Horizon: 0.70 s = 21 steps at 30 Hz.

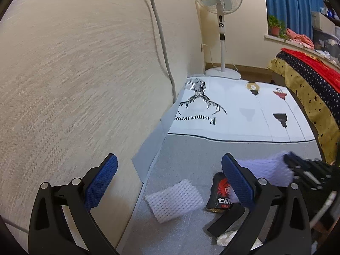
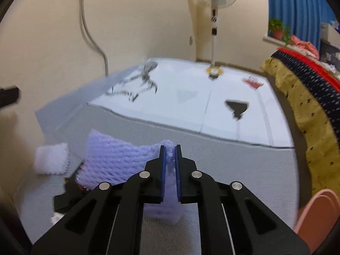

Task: Collect trash
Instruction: 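Close the left tool on the white mesh sleeve while the right tool holds the purple sleeve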

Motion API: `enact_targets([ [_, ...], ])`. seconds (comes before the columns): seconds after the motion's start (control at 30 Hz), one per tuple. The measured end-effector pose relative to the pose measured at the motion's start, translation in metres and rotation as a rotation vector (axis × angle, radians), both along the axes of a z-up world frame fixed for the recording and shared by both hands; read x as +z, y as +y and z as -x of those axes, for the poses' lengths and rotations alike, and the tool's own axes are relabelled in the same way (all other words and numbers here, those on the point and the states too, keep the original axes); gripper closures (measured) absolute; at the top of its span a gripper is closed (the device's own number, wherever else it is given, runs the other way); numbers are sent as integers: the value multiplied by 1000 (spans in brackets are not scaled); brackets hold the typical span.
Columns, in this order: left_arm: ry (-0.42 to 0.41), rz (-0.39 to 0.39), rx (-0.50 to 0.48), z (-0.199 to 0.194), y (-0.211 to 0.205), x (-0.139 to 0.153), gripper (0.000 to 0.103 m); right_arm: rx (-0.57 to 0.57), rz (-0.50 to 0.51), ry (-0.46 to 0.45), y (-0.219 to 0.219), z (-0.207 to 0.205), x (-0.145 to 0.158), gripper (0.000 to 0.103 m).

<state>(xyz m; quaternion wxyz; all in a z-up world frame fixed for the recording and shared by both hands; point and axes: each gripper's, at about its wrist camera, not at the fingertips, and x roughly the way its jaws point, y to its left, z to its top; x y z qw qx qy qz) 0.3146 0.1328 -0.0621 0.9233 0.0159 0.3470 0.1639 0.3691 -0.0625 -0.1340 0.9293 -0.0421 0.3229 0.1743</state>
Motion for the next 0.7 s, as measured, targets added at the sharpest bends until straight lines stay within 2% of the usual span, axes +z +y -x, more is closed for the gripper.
enact_targets([
  [0.3, -88, 24, -63, 14, -17, 20, 8, -73, 69, -121, -54, 69, 90, 95],
  [0.47, -161, 42, -88, 29, -33, 33, 8, -165, 55, -158, -95, 116, 122, 94],
  [0.57, -171, 104, -101, 31, -39, 30, 8, -203, 32, -159, -117, 140, 130, 94],
  [0.6, -184, 160, -125, 32, -39, 28, 8, -210, 25, -153, -123, 147, 131, 94],
  [0.7, -243, 247, -115, 36, -36, 23, 8, -228, 7, -141, -137, 162, 131, 94],
])
